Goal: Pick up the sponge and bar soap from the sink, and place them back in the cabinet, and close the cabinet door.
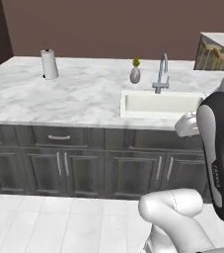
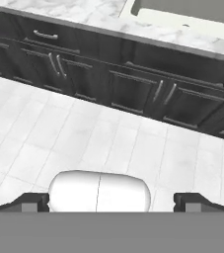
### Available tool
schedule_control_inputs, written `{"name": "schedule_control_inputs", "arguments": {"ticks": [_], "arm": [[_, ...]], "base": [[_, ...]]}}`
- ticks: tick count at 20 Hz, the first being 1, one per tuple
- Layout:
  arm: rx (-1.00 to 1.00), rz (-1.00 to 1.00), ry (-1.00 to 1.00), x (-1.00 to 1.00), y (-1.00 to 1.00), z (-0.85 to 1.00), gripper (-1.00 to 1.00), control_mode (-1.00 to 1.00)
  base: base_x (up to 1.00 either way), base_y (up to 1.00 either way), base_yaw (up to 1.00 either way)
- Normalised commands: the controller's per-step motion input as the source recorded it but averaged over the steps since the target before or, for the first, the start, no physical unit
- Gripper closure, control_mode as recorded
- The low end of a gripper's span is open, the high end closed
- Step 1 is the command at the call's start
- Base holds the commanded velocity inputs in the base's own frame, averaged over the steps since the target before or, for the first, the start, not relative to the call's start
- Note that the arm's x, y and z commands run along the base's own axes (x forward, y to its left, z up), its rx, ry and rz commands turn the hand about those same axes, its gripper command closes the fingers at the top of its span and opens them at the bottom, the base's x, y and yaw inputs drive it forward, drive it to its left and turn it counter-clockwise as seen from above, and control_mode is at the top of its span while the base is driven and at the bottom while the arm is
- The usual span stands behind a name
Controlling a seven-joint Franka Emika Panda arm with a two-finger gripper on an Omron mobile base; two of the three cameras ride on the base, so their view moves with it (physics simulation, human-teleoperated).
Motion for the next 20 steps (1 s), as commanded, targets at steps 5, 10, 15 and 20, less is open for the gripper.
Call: {"name": "schedule_control_inputs", "arguments": {"ticks": [5,10,15,20], "arm": [[0.00,0.00,0.00,0.00,0.00,0.00,-1.00,1.00],[0.00,0.00,0.00,0.00,0.00,0.00,-1.00,1.00],[0.00,0.00,0.00,0.00,0.00,0.00,-1.00,1.00],[0.00,0.00,0.00,0.00,0.00,0.00,-1.00,1.00]], "base": [[0.29,-0.04,-0.52],[0.53,-0.02,-0.39],[0.75,-0.15,-0.19],[0.69,-0.30,-0.02]]}}
